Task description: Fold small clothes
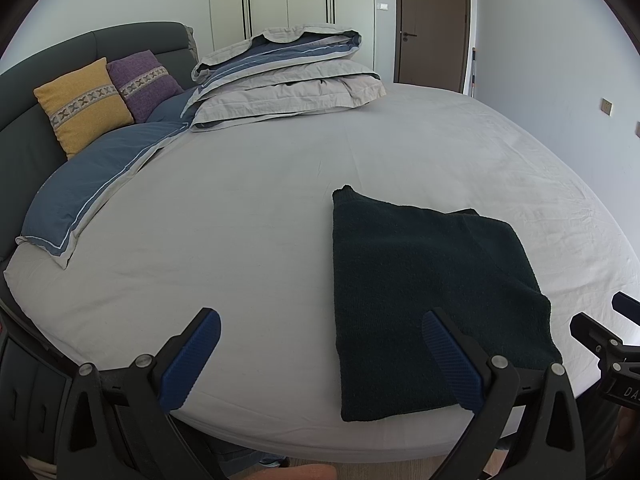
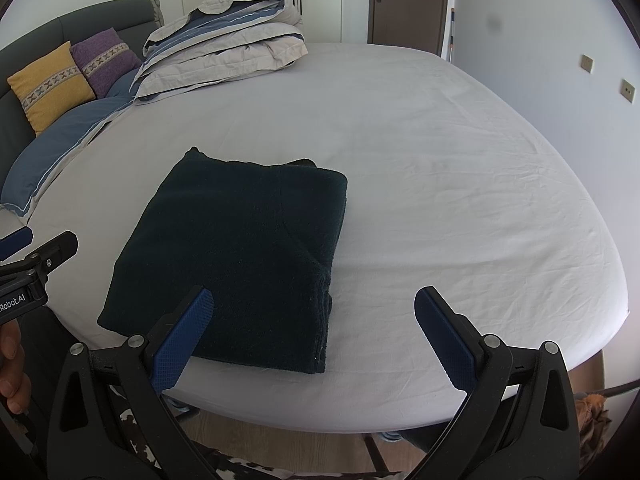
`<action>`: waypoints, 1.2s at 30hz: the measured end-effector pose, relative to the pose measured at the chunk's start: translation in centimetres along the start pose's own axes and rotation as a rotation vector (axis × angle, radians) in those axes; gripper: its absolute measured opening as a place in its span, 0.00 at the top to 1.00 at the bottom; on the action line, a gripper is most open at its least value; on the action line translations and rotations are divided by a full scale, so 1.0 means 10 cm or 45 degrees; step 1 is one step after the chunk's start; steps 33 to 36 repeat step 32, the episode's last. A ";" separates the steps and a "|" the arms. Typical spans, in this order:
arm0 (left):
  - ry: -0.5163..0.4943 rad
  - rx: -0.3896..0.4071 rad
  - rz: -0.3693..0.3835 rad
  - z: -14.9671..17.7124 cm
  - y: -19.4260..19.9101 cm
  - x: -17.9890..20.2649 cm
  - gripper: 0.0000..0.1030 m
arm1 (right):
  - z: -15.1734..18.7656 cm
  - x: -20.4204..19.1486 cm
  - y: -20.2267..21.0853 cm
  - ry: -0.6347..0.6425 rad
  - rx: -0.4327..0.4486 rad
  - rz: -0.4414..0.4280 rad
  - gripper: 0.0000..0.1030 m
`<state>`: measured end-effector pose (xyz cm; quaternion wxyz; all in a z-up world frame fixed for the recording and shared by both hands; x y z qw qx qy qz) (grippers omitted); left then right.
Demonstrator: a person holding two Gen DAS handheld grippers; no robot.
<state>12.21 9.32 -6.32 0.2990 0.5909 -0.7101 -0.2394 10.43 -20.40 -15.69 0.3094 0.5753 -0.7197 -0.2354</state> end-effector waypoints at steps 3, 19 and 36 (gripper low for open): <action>0.000 0.000 0.001 0.00 0.00 0.00 0.00 | 0.00 0.00 0.00 0.001 0.000 0.000 0.00; -0.002 -0.003 0.003 0.02 -0.02 0.01 0.00 | 0.00 0.00 0.00 0.001 -0.001 -0.002 0.00; 0.005 -0.011 0.009 0.04 -0.06 -0.02 0.00 | 0.02 -0.03 0.02 0.002 -0.002 -0.004 0.00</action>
Point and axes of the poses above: each gripper's, at about its wrist camera, not at the fingertips, and y roughly against the way its jaws point, x to its right, z to its underside, the point moved 10 cm from there along -y, roughly the way its jaws point, and after that the axes turned 13 degrees about z, right-handed, at the moved point
